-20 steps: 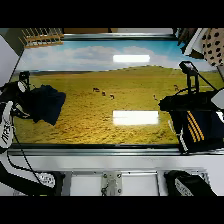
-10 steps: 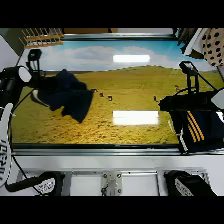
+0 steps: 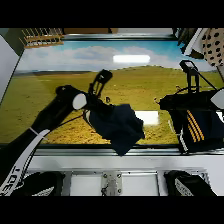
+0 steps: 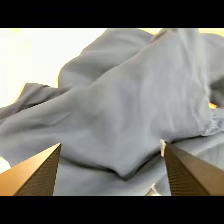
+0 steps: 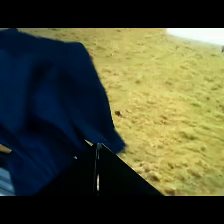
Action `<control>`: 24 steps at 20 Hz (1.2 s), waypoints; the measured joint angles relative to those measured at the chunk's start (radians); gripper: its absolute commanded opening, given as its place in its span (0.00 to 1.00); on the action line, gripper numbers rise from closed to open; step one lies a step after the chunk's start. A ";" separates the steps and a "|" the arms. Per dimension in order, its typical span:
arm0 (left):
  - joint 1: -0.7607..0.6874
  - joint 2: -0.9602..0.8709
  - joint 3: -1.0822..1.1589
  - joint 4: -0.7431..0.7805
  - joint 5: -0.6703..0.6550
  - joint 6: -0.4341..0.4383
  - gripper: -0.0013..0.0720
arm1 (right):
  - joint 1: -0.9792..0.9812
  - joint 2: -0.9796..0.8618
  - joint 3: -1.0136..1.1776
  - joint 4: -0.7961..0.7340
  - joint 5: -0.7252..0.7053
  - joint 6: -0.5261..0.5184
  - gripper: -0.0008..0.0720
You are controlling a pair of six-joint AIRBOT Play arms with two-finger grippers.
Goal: Fold the clothes and pants, and hang the long-sleeved shirts on hangers.
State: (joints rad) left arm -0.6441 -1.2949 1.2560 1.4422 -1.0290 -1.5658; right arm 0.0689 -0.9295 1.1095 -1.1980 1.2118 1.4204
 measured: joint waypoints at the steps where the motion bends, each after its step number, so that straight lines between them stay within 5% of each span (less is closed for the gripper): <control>1: -0.009 -0.013 0.010 0.000 0.001 -0.020 0.95 | 0.000 0.000 0.000 -0.019 -0.006 0.000 0.05; 4: 0.045 -0.031 0.029 0.001 -0.005 -0.092 0.95 | -0.001 -0.002 -0.001 -0.084 -0.013 0.000 0.06; 5: 0.079 -0.030 0.019 0.000 -0.007 -0.120 0.95 | -0.002 -0.005 -0.002 -0.100 -0.013 0.000 0.22; 6: 0.124 -0.027 -0.003 0.000 -0.008 -0.151 0.95 | -0.003 -0.009 -0.005 -0.111 -0.013 0.000 0.63; 7: 0.165 -0.024 -0.031 -0.002 -0.009 -0.176 0.95 | -0.005 -0.017 -0.013 -0.122 -0.013 0.000 0.79; 11: 0.354 -0.020 -0.208 -0.157 0.009 -0.224 0.95 | -0.018 -0.090 -0.070 -0.143 -0.012 0.000 0.79; 20: 0.456 -0.035 -0.463 -0.619 0.153 -0.017 0.95 | -0.023 -0.404 -0.196 0.062 -0.072 -0.114 0.78; 21: 0.447 -0.036 -0.469 -0.634 0.169 -0.009 0.95 | -0.023 -0.437 -0.200 0.086 -0.087 -0.121 0.74; 22: 0.437 -0.037 -0.473 -0.648 0.186 -0.002 0.93 | -0.023 -0.463 -0.202 0.107 -0.101 -0.127 0.56; 24: 0.417 -0.039 -0.479 -0.663 0.222 0.005 0.27 | -0.023 -0.503 -0.205 0.145 -0.128 -0.133 0.19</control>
State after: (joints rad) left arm -0.2268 -1.3338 0.7773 0.7792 -0.8074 -1.5604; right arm 0.0463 -1.4322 0.9047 -1.0527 1.0840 1.2873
